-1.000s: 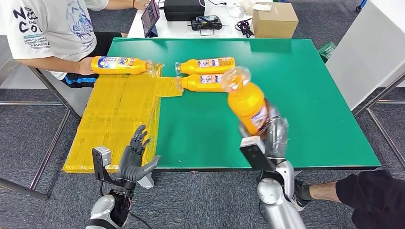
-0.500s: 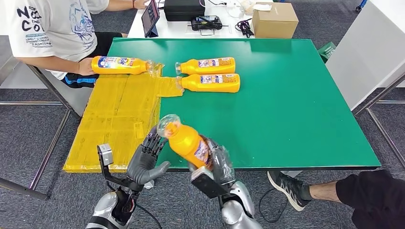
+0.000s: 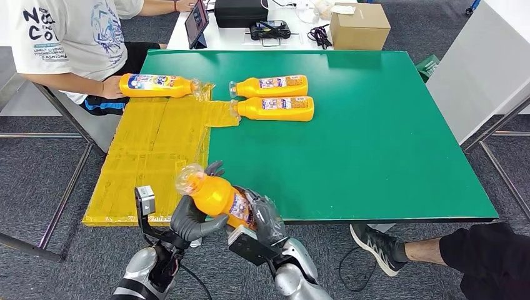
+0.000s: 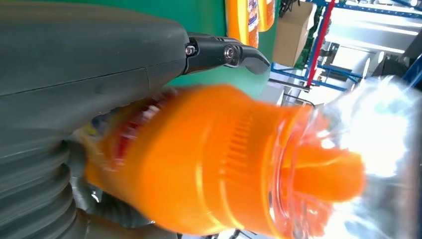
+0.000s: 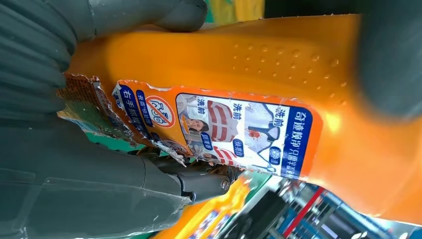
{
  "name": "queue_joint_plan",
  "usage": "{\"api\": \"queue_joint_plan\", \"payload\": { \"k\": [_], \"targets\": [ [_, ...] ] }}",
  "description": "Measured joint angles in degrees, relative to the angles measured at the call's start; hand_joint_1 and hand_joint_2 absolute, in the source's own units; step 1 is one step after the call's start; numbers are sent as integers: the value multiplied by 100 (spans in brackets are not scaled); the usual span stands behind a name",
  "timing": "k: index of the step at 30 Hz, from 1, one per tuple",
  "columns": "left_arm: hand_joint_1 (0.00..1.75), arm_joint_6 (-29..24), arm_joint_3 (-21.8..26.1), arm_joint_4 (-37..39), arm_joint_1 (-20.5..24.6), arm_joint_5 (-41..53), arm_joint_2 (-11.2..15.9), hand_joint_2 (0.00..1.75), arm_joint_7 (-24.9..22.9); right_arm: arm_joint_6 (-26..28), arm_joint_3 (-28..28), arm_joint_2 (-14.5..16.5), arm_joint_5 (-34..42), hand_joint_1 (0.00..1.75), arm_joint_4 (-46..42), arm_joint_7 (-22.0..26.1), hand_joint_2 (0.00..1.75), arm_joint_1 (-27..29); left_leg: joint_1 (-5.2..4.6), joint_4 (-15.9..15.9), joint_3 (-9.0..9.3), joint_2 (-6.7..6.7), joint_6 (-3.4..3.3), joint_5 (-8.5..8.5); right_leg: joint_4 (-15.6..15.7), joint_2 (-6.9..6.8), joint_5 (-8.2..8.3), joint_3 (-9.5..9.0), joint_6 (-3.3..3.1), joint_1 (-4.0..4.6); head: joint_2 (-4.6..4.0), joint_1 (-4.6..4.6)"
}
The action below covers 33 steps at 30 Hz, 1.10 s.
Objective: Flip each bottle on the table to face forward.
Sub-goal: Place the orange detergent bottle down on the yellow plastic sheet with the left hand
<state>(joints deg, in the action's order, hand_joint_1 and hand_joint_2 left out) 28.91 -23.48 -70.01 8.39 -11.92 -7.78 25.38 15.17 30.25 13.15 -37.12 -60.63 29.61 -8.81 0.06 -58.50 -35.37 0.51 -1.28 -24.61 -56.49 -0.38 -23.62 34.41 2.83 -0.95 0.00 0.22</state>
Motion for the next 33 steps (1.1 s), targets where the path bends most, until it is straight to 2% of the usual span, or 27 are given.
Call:
{"api": "queue_joint_plan", "payload": {
  "k": [7, 9, 13, 14, 29, 30, 33],
  "targets": [
    [0, 146, -43, 1, 48, 51, 66, 175, 94, -286, 323, 62, 2, 175, 341, -13, 175, -216, -1, 0, 0, 0, 0, 0, 0, 0, 0, 0, 0, -1, 0, 0],
    [9, 211, -45, 2, 49, 48, 98, 175, 128, -310, 371, 67, 19, 175, 419, -9, 175, -265, -1, 0, 0, -1, 0, 0, 0, 1, 0, 1, 0, 0, 0, -1],
    [170, 378, -41, 2, 36, -1, 154, 175, 238, -352, 446, 74, 55, 175, 539, 4, 175, -344, 0, 0, 0, -1, 0, 0, 0, 1, 0, 1, 0, 0, 0, -1],
    [175, 417, -40, 2, 27, -26, 164, 175, 263, -363, 455, 75, 59, 175, 562, 5, 175, -356, 0, 0, 0, -1, 0, 0, 0, 1, 0, 1, 0, 0, 0, -1],
    [175, 614, 44, 3, -96, -134, 192, 175, 433, -434, 558, 101, 97, 175, 711, 20, 175, -392, -1, 0, 1, -1, 0, 0, 0, 2, 0, 2, 0, 0, 0, -1],
    [175, 616, 47, 3, -101, -137, 192, 175, 439, -435, 559, 104, 97, 173, 715, 20, 175, -392, -1, 0, 1, -1, 0, 0, 0, 2, 0, 2, 0, 0, 0, -1],
    [175, 628, 65, 2, -112, -145, 192, 175, 448, -441, 562, 107, 99, 152, 729, 20, 175, -394, 0, 0, 1, -1, 0, 0, 0, 2, 0, 3, 0, 0, 0, -1]
  ]
}}
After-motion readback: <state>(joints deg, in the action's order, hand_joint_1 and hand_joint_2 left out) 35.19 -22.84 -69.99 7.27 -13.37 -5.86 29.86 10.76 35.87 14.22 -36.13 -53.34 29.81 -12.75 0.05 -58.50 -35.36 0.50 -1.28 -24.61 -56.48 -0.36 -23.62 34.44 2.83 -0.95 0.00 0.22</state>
